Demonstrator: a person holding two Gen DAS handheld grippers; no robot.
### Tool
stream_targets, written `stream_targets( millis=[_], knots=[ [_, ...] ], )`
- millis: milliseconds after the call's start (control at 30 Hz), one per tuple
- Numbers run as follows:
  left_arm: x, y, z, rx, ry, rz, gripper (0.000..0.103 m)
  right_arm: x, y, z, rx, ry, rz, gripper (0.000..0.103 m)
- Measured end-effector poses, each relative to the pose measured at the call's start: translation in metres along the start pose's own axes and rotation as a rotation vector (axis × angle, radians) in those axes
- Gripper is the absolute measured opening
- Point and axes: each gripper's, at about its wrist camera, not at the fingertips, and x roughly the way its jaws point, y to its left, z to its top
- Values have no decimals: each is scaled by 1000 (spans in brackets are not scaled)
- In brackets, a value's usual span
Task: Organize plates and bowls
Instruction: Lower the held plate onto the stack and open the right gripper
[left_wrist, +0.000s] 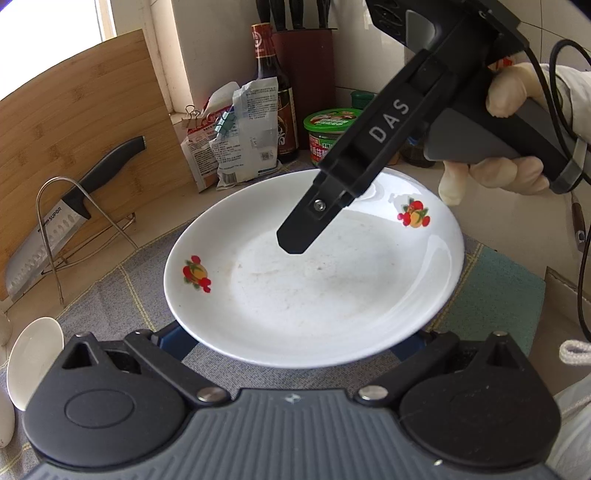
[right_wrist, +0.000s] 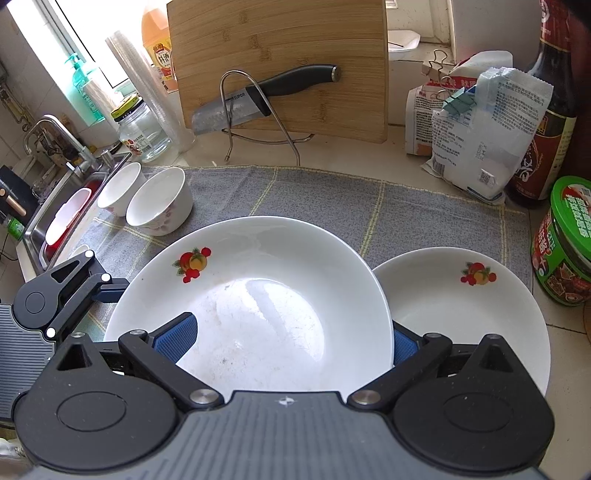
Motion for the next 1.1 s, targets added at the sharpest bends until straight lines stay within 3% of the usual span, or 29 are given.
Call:
stream_targets(
  millis=[667,1100],
  knots=[
    [21,-31,19,117,-10,-129,103,-35,-37,-41,148,-47,-90,103],
    [41,-40,28,152,-2,-163,102,-40,-59,-50,199,-56,-116,103]
  ],
)
